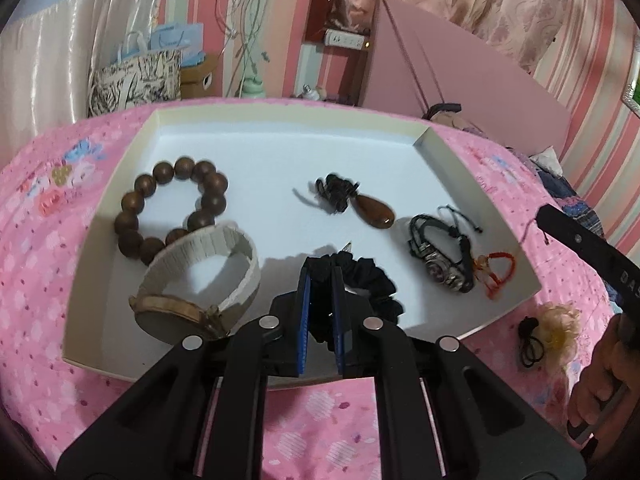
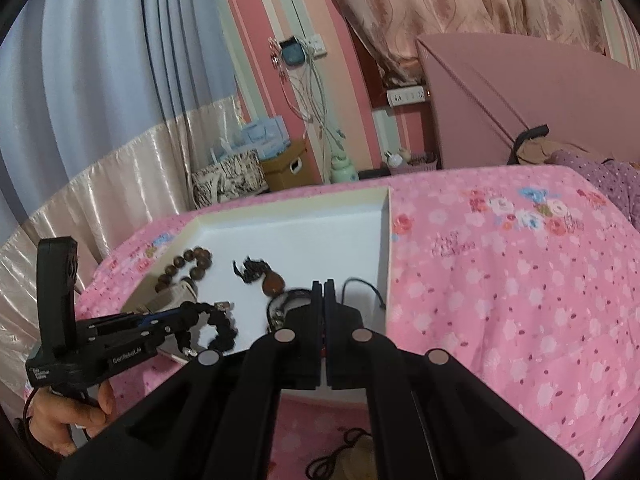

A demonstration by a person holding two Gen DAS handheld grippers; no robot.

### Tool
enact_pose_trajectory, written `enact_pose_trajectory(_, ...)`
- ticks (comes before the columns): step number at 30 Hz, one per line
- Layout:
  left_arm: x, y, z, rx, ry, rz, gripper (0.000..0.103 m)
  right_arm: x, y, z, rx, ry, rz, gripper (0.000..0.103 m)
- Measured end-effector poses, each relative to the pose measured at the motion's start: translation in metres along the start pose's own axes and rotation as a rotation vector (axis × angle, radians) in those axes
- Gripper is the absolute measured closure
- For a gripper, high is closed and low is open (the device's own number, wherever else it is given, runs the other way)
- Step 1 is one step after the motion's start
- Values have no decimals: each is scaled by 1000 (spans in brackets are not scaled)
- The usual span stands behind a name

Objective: Organize jewelry
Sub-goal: 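Carry the scrunchie with the left tool while the right carries the necklace to the tray, then release the scrunchie with the left tool while the right tool releases the necklace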

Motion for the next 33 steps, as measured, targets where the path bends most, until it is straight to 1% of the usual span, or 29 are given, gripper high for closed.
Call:
enact_pose_trajectory(3, 4, 5, -2, 3, -12, -18, 94, 6, 2, 5, 2, 16, -20, 103)
enact_pose_trajectory(4, 4, 5, -3, -6, -5, -16, 93, 7, 2, 6, -2, 19, -22, 100)
enact_pose_trajectory(5, 4, 6, -3, -17, -3, -15, 92, 8, 2, 6, -4, 21, -22, 100)
enact_pose_trajectory(7, 3, 5, -5, -32, -8, -9, 79, 8, 2, 6, -3, 19, -26, 99)
enact_pose_trajectory(9, 3, 3, -7, -41, -16, -3, 78, 8, 0, 8, -4, 22, -21, 99)
enact_pose_trajectory(11, 3, 0, -5, -30, -17, 0, 78, 7, -4, 11, -15, 34, -9, 99)
enact_pose_trajectory(12, 3, -1, -5, -27, -16, 5, 73, 6, -6, 11, -22, 42, 0, 99)
enact_pose_trajectory(13, 2, -4, -4, -25, -16, 14, 64, 4, -8, 12, -25, 48, 12, 99)
enact_pose_trajectory(15, -1, -11, -3, -27, -6, 42, 50, 1, -12, 13, -21, 47, 29, 99)
enact_pose_trajectory(17, -4, -16, -3, -26, -1, 60, 44, -2, -16, 13, -30, 45, 45, 99)
enact_pose_trajectory(18, -5, -19, -3, -23, -3, 66, 40, -4, -18, 13, -34, 46, 55, 98)
enact_pose_trajectory(19, -6, -21, -3, -17, -8, 72, 36, -5, -19, 12, -39, 49, 61, 93)
enact_pose_trajectory(20, -8, -24, -3, -12, -14, 82, 36, -5, -20, 12, -46, 53, 66, 86)
enact_pose_trajectory(21, -9, -27, -4, -12, -16, 89, 35, -8, -23, 12, -52, 57, 82, 69)
enact_pose_trajectory(22, -12, -31, -4, -14, -16, 101, 35, -9, -25, 12, -49, 58, 95, 63)
enact_pose_trajectory(26, -24, -51, -10, -5, -31, 156, 32, -17, -34, 11, -52, 55, 127, 63)
enact_pose_trajectory(29, -37, -70, -21, -24, -42, 214, 29, -21, -37, 9, -45, 46, 136, 63)
enact_pose_trajectory(32, -45, -80, -33, -55, -58, 230, 29, -25, -42, 10, -44, 45, 152, 63)
enact_pose_trajectory(33, -45, -84, -37, -59, -72, 226, 29, -25, -45, 12, -27, 46, 148, 63)
Point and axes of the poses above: each gripper's, at about its wrist camera, not at the fingertips, and y roughly the way its jaws point, z to its right, x to its underside, the point moved 10 cm from there along y, roughly the way its jaws point, and after that the axes turned 5 degrees about -x, right-handed, at the moved point
